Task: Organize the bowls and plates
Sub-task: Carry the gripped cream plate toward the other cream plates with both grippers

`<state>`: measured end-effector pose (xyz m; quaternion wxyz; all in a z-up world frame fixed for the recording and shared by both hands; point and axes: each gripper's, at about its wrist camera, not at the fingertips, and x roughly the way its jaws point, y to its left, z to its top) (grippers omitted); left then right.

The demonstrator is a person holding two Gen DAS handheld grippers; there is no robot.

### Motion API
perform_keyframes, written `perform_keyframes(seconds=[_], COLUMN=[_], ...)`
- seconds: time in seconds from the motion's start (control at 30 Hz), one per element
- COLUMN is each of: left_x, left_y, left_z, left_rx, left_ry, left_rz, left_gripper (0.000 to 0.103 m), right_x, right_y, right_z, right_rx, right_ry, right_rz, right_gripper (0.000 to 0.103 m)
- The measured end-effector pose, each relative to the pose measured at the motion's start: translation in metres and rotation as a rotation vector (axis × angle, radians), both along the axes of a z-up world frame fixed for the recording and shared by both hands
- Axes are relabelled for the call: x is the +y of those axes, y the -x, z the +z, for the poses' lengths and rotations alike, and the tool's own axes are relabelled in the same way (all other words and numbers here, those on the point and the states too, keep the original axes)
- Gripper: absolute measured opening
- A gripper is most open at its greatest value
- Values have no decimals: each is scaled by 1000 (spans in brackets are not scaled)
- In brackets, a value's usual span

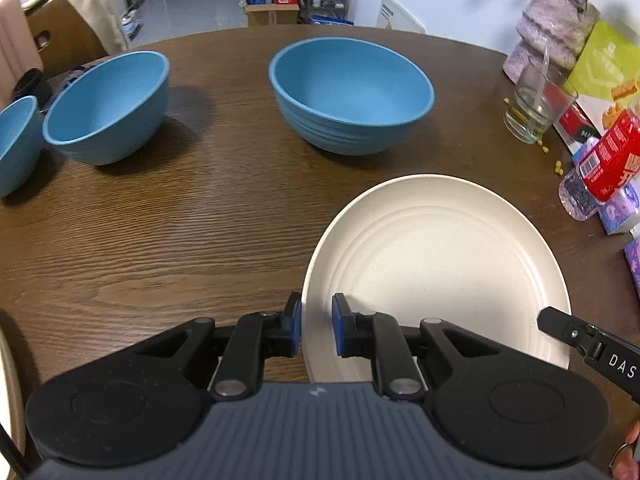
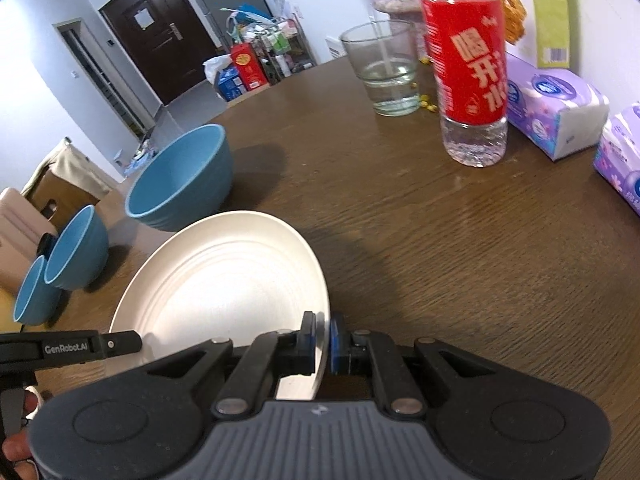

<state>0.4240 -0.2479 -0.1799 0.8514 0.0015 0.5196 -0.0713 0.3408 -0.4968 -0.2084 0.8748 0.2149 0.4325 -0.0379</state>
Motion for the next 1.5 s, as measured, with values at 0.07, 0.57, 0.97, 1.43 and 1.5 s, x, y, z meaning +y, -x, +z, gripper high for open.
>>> perform_keyframes(seconds=[0.07, 0.57, 0.97, 1.43, 1.5], left_x=[7, 70, 121, 168, 175], left_y=[4, 41, 68, 90, 91], left_z=[4, 28, 36, 45, 46], left_rx=[-9, -56, -67, -80, -83], left_ry=[1, 11, 25, 32, 34], left_rz=[14, 129, 200, 259, 269], left_gripper=[16, 16, 16, 16, 16], right_x=[6, 60, 109, 156, 162], right_y=[1, 4, 17, 28, 28], right_z=[4, 27, 42, 52, 52], right_rx=[-9, -63, -80, -95, -95], right_ry=[3, 16, 32, 32, 33], right_rz=[15, 144, 228, 290, 299], right_gripper=[7, 7, 7, 7, 7])
